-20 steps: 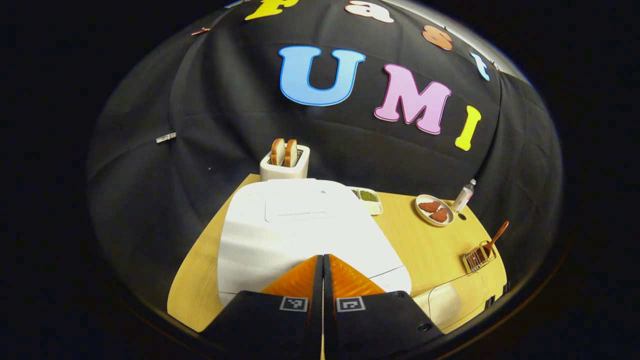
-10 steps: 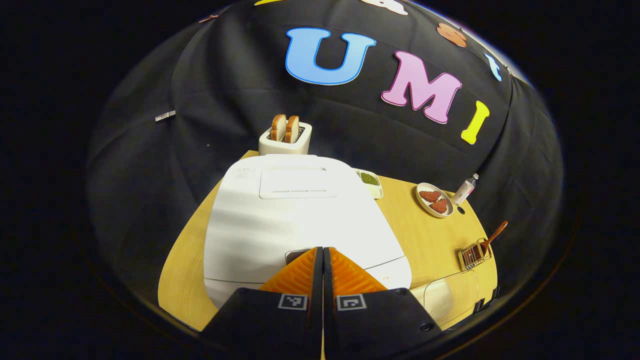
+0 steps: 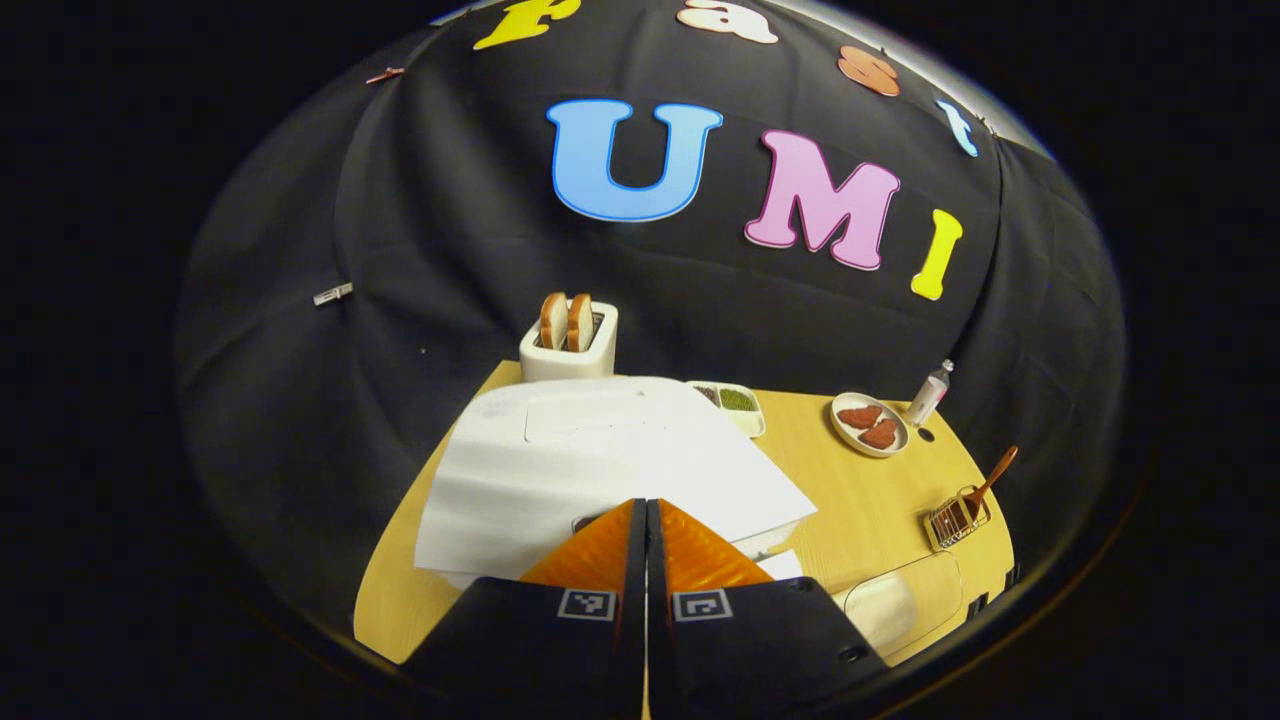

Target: Close the left gripper, press the button to open the rice cooker; take a wooden spoon from the chopstick holder with the right hand, scoop a spoonful of rice and pour it into the rice cooker, then put the wooden spoon back into the chopstick holder.

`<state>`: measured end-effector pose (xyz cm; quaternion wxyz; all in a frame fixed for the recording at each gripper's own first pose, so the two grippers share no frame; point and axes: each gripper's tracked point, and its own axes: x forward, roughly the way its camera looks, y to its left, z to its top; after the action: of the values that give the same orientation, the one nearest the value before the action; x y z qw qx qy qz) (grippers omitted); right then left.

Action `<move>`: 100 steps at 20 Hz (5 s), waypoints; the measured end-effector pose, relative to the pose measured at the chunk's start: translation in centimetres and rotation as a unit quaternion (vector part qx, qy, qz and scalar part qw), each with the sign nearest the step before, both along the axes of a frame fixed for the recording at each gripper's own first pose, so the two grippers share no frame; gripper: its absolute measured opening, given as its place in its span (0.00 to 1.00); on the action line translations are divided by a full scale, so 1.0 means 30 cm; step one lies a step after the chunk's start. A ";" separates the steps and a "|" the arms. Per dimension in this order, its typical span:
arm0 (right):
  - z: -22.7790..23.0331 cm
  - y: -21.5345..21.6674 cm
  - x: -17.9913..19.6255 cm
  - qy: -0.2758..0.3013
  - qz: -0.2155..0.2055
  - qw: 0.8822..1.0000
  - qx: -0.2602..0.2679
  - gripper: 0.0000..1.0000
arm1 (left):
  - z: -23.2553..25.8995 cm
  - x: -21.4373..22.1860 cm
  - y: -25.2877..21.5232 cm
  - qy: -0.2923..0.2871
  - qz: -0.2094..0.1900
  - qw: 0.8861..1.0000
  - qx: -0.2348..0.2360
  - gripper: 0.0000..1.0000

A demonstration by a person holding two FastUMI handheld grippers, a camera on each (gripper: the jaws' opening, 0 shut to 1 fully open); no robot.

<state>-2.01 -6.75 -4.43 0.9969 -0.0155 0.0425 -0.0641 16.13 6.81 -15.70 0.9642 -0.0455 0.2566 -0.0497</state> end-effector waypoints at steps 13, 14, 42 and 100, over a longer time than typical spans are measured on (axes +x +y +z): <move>-0.032 -0.003 -0.017 0.012 0.004 1.000 0.000 0.98 | 0.363 -0.028 0.020 -0.190 0.022 0.980 0.050 0.17; -0.038 0.001 -0.014 0.014 0.005 1.000 0.001 0.98 | 0.382 -0.047 0.019 -0.200 0.020 0.978 0.049 0.33; -0.798 -0.096 0.442 0.203 0.056 0.968 0.136 0.98 | 0.372 -0.613 -0.204 -0.186 0.039 0.981 0.041 0.98; -0.721 0.576 0.075 0.214 0.228 0.950 0.021 0.07 | 0.317 -0.712 -0.074 -0.188 0.075 0.978 0.044 0.97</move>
<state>0.24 10.53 -26.05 0.9526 -0.0171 0.2514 0.1705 -5.23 4.58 -6.18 0.9972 -0.0121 0.0682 0.0268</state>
